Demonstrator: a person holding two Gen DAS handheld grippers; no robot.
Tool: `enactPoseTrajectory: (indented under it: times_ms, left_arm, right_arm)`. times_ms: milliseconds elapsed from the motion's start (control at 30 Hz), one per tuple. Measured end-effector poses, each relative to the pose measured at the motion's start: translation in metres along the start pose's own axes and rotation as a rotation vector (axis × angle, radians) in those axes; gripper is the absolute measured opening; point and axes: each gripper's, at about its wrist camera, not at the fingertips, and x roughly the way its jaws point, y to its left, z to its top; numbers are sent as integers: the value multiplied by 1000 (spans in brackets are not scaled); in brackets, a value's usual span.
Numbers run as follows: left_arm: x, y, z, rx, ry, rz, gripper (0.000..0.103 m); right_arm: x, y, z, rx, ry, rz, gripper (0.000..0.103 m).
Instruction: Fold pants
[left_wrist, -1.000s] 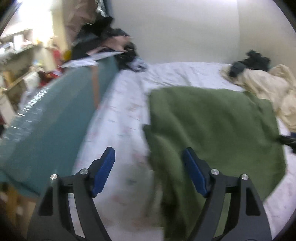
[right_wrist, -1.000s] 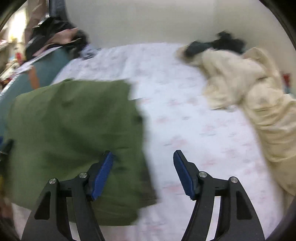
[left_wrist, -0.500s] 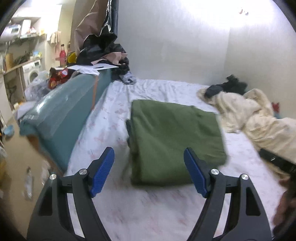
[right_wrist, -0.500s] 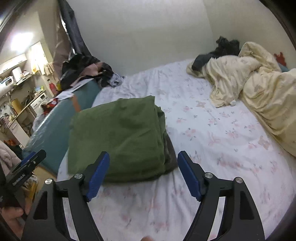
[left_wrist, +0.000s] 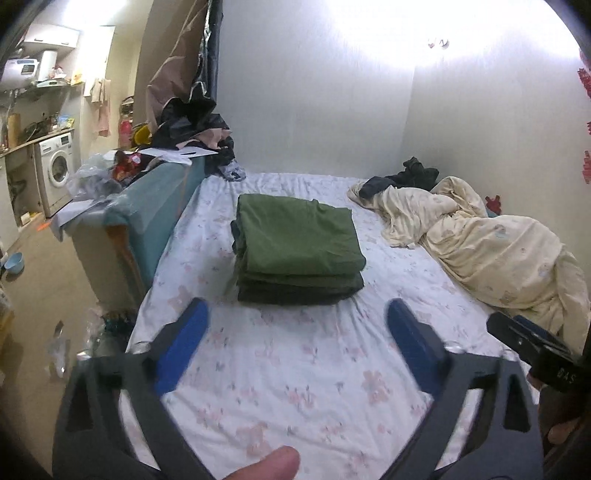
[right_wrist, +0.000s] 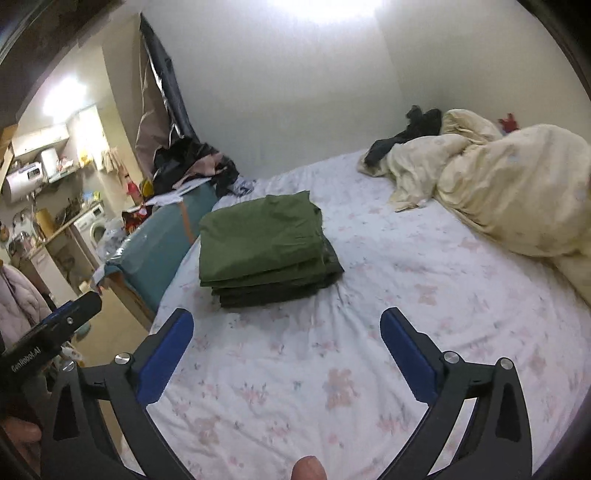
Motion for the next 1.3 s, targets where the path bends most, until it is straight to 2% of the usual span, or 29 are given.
enactPoseTrajectory:
  times_ms: [167,367,533,633,733,867,967,1167,1300]
  left_arm:
    - [-45,0,-32,47,12,8,102]
    - [-76,11,-85,31,52,25,102]
    - [-81,11,-126,58,83,102,102]
    - [-79,15,-143,27,94,96,102]
    - [-74,12,-142,46,75,99,102]
    - [-66,16,-141,26,70,100,102]
    - [-61,18,-144,8,98,111,102]
    - [-72,5,-147,87,51,101,102]
    - [-72,2,-147,91,50,94,102]
  right_arm:
    - [-44,-4,-37,1,14,-27,103]
    - [-82,-4,-99,-24,33,-41,103]
    - [-87,-3,-122,-43,36,-29,103]
    - [-81,0,-129,-25,37,-14,103]
    - [-68,10,-135,-72,57,-28,103]
    - [-65,25,-137,-150,8,-39,103]
    - [-62,27,-140,-144,23,-31,103]
    - [-64,31,-142,-166,17,-29,103]
    - [-61,29,-142,-149,31,-33,103]
